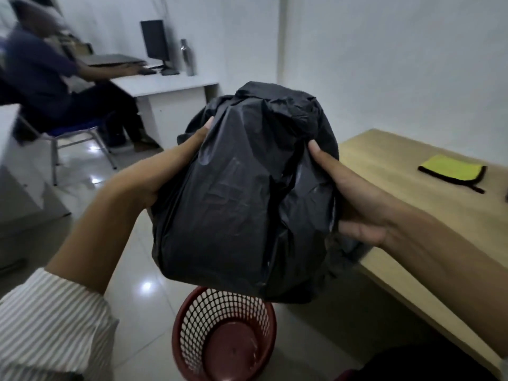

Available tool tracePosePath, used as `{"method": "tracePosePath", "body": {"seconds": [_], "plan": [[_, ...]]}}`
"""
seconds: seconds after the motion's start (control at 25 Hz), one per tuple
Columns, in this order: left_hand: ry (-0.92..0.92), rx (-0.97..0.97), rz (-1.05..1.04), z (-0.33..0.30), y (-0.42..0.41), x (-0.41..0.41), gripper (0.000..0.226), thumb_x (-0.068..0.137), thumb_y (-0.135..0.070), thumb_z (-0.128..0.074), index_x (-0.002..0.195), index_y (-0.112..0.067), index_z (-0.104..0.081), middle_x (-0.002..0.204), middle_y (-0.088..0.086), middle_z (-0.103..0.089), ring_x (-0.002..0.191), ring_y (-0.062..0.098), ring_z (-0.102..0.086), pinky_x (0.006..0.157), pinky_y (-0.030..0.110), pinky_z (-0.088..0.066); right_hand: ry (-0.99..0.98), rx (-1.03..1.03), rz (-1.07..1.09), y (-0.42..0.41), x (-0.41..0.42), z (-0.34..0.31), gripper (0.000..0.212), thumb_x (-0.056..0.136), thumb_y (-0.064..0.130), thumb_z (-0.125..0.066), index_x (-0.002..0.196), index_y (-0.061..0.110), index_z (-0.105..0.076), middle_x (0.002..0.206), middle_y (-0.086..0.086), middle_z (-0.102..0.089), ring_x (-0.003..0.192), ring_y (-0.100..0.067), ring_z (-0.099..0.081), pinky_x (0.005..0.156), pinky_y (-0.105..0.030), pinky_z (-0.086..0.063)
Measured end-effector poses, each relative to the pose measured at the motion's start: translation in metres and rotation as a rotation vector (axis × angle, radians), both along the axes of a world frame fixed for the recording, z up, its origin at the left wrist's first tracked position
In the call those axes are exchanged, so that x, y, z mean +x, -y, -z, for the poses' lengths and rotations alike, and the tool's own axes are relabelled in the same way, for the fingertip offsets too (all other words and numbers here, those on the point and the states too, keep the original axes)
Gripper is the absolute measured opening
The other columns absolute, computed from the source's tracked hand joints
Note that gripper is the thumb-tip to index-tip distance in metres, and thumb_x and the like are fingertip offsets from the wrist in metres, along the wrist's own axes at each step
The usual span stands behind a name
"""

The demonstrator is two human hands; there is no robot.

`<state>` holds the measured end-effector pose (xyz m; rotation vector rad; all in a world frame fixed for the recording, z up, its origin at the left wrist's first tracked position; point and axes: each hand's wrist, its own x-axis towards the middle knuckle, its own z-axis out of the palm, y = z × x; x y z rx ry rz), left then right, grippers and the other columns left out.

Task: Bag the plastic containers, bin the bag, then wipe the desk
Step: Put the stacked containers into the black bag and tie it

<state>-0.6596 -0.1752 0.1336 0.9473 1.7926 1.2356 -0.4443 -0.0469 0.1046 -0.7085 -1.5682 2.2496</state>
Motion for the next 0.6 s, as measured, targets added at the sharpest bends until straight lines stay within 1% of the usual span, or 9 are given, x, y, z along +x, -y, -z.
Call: {"method": "tracePosePath", "body": {"seconds": [0.08,0.16,0.2,0.28,0.36,0.4,0.44,0.52,0.6], "plan": [[0.027,-0.033,-0.082,0.02,0.017,-0.019,0.051,0.069,-0.075,-0.052,0.091,-0.032,-0.067,0.082,-0.007,-0.076,0.074,0.013,-0.073,0.078,0.033,-0.052,0.01,-0.067,-0.037,0.006,-0.026,0.018,0.052,0.087,0.056,-0.053,0.126,0.024,-0.062,0.122,-0.003,-0.068,0.113,-0.022,-0.065,0.1,-0.042,-0.047],[0.033,-0.093,-0.16,0.04,0.03,-0.033,0.075,0.059,-0.084,-0.058,0.109,-0.029,-0.065,0.105,0.0,-0.073,0.095,0.022,-0.07,0.094,0.04,-0.049,0.017,-0.132,-0.059,0.013,-0.045,0.04,0.048,0.088,0.054,-0.053,0.123,0.024,-0.064,0.12,-0.003,-0.07,0.11,-0.021,-0.066,0.096,-0.041,-0.05],[0.027,-0.115,-0.172,0.049,0.035,-0.039,0.082,0.056,-0.086,-0.058,0.114,-0.029,-0.063,0.111,0.001,-0.071,0.101,0.024,-0.067,0.098,0.042,-0.047,0.013,-0.165,-0.07,0.017,-0.053,0.05,0.047,0.089,0.054,-0.052,0.122,0.024,-0.064,0.119,-0.003,-0.07,0.11,-0.021,-0.066,0.095,-0.04,-0.051],[0.035,-0.148,-0.169,0.068,0.042,-0.048,0.076,0.059,-0.083,-0.053,0.114,-0.031,-0.058,0.113,0.0,-0.067,0.104,0.023,-0.063,0.101,0.041,-0.045,0.006,-0.238,-0.078,0.021,-0.069,0.074,0.044,0.091,0.052,-0.051,0.122,0.023,-0.064,0.119,-0.004,-0.07,0.11,-0.02,-0.066,0.094,-0.039,-0.052],[0.045,-0.201,-0.183,0.087,0.048,-0.058,0.07,0.064,-0.081,-0.049,0.115,-0.033,-0.052,0.107,-0.002,-0.065,0.101,0.021,-0.062,0.098,0.037,-0.044,0.017,-0.298,-0.073,0.027,-0.084,0.099,0.044,0.091,0.051,-0.052,0.123,0.023,-0.064,0.119,-0.004,-0.07,0.11,-0.021,-0.066,0.096,-0.039,-0.052],[0.039,-0.221,-0.189,0.097,0.052,-0.065,0.072,0.066,-0.081,-0.048,0.119,-0.033,-0.051,0.107,-0.002,-0.064,0.101,0.021,-0.062,0.098,0.038,-0.044,0.031,-0.327,-0.072,0.029,-0.092,0.114,0.045,0.091,0.051,-0.052,0.124,0.023,-0.063,0.12,-0.005,-0.069,0.112,-0.022,-0.065,0.099,-0.04,-0.05],[0.034,-0.237,-0.196,0.108,0.057,-0.073,0.079,0.065,-0.083,-0.05,0.124,-0.031,-0.05,0.111,0.0,-0.065,0.102,0.023,-0.062,0.1,0.04,-0.044,0.046,-0.357,-0.081,0.032,-0.099,0.129,0.047,0.091,0.051,-0.053,0.126,0.022,-0.062,0.122,-0.006,-0.068,0.114,-0.023,-0.064,0.102,-0.042,-0.047],[0.052,-0.27,-0.215,0.13,0.065,-0.084,0.095,0.055,-0.089,-0.055,0.13,-0.03,-0.05,0.12,0.003,-0.065,0.106,0.027,-0.063,0.102,0.045,-0.044,0.071,-0.408,-0.107,0.036,-0.112,0.156,0.049,0.091,0.052,-0.053,0.127,0.021,-0.062,0.125,-0.007,-0.066,0.118,-0.025,-0.061,0.107,-0.044,-0.042],[0.083,-0.281,-0.224,0.154,0.074,-0.093,0.099,0.053,-0.091,-0.055,0.132,-0.032,-0.051,0.123,0.001,-0.064,0.108,0.026,-0.064,0.103,0.045,-0.044,0.103,-0.455,-0.117,0.039,-0.123,0.179,0.047,0.091,0.051,-0.052,0.126,0.021,-0.063,0.125,-0.007,-0.066,0.118,-0.025,-0.061,0.107,-0.044,-0.042]]}}
